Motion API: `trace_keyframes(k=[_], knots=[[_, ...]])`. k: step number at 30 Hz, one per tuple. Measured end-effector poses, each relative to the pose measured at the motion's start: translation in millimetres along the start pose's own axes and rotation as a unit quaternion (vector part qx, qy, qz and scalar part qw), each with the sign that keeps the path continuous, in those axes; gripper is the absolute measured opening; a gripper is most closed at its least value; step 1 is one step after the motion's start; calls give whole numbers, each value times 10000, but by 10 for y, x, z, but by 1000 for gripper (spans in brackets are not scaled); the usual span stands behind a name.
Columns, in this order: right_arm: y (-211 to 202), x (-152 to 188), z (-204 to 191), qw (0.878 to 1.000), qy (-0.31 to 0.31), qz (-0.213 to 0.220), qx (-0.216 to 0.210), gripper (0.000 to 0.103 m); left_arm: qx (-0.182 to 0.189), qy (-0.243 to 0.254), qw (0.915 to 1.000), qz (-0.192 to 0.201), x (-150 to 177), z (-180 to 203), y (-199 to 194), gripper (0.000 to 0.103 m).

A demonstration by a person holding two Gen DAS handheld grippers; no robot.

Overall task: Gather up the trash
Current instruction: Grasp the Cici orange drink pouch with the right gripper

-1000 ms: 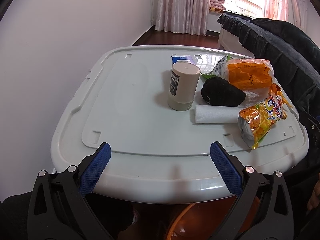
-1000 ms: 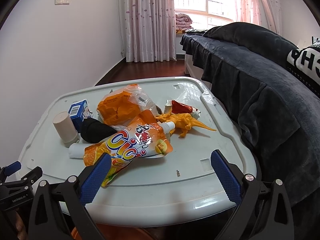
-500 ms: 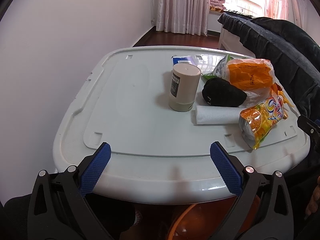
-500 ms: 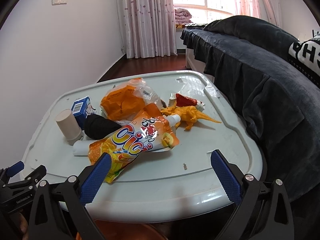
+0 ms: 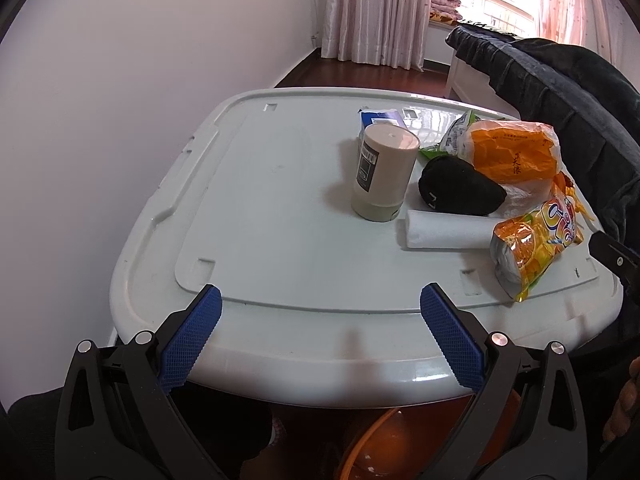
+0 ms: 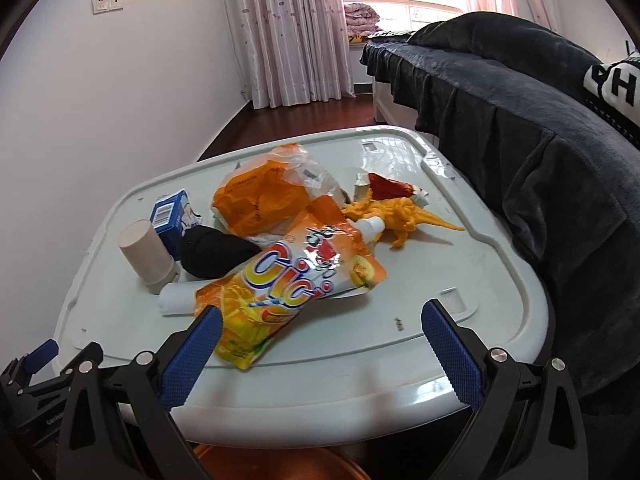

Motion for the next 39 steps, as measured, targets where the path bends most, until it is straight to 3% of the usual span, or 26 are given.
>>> trace_keyframes(k=[5,15,25,33,36,38,39], knots=[[21,-17,-77,10000,85,-13,-43,98,1,28,10000,1,15,9,-15,97],[217,-58,-140,9942,992,-316,-266,98,86,-36,9999,-38,-1,8,-10,97],[581,-95,-77,9776,2019,-547,-231,98,122,-154,9997,-107,-5,-52,10,97],[889,-188,-74,9681,2380,-750,-215,97,90,-150,9998,-131,8,-77,25,97],[954,-195,-69,9685,2356,-795,-159,88,98,-168,9997,-169,11,-76,43,97],[1033,-156,-52,9642,2466,-948,-212,69,102,-168,9996,-184,10,-73,46,97],[1059,-132,-33,9608,2575,-982,-308,68,102,-162,9996,-187,11,-68,47,97]])
Point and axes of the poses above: each gripper's, at about its wrist camera, not at the fingertips, and y roughly the way its jaws point, z to its right, x to its underside, the point moved 6 cm from there along y, roughly the way its jaws point, and after that the axes turned 2 degrees about -x, right-handed, at the moved point
